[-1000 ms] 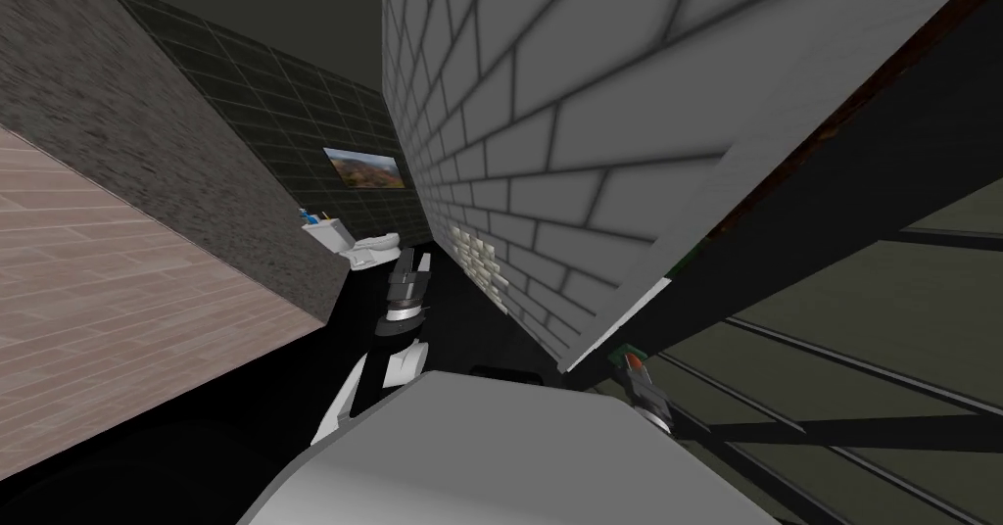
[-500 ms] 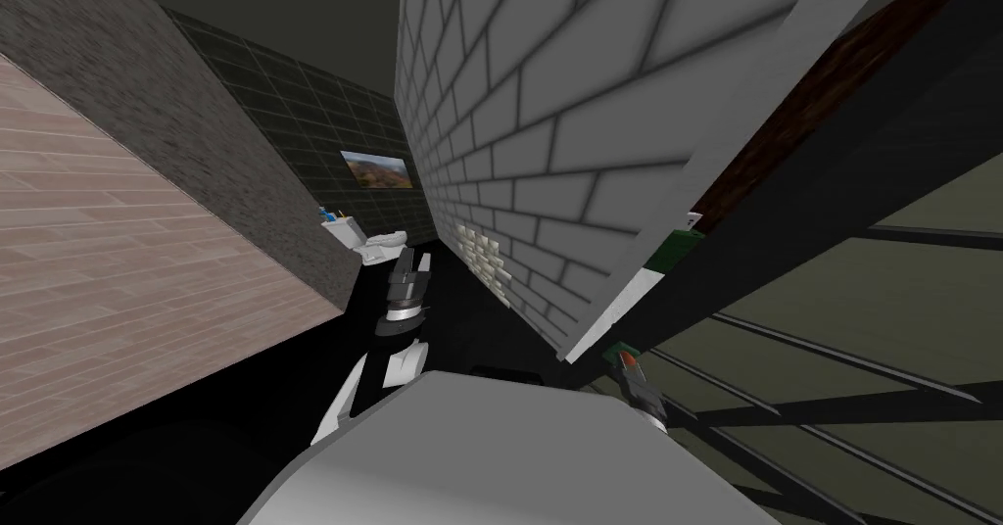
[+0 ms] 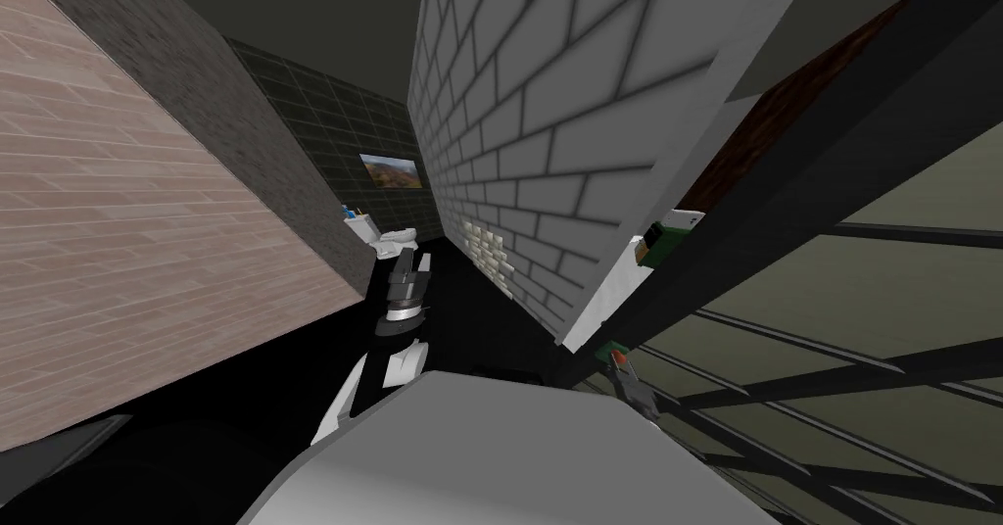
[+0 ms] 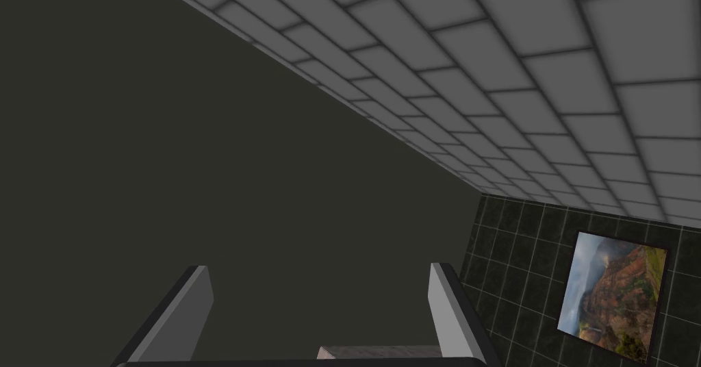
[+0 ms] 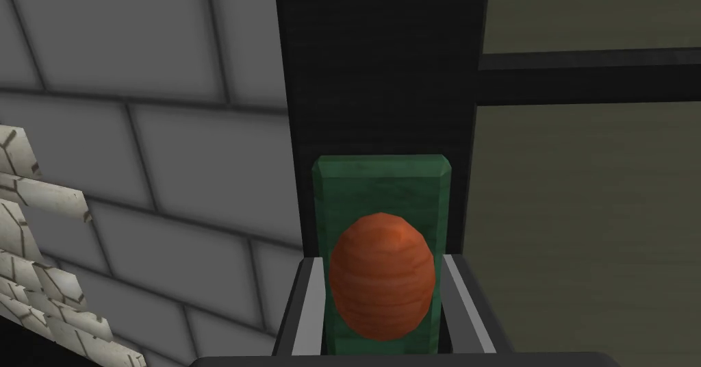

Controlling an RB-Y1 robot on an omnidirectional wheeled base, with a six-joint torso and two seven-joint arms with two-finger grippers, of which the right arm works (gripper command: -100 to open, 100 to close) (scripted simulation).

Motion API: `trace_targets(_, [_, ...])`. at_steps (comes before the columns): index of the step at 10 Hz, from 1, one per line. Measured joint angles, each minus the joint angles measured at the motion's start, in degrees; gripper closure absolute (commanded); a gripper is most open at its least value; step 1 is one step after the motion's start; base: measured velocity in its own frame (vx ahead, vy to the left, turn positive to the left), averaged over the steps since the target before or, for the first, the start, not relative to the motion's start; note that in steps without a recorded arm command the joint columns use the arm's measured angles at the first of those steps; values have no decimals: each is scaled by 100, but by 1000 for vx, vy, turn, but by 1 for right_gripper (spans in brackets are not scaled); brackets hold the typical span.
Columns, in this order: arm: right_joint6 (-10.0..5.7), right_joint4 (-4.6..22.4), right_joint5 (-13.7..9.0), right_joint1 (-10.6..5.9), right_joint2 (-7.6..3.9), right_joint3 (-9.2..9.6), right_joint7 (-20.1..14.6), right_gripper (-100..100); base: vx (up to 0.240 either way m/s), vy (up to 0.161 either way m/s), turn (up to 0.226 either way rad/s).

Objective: Pull the door open

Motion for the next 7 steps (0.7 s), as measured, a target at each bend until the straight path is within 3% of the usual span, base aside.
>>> trace_targets(2, [-13, -52, 58, 70, -19, 93, -17, 100, -213, -30, 60])
trace_targets(7, [-282, -70, 344, 126, -138, 483, -168, 100, -224, -34, 51])
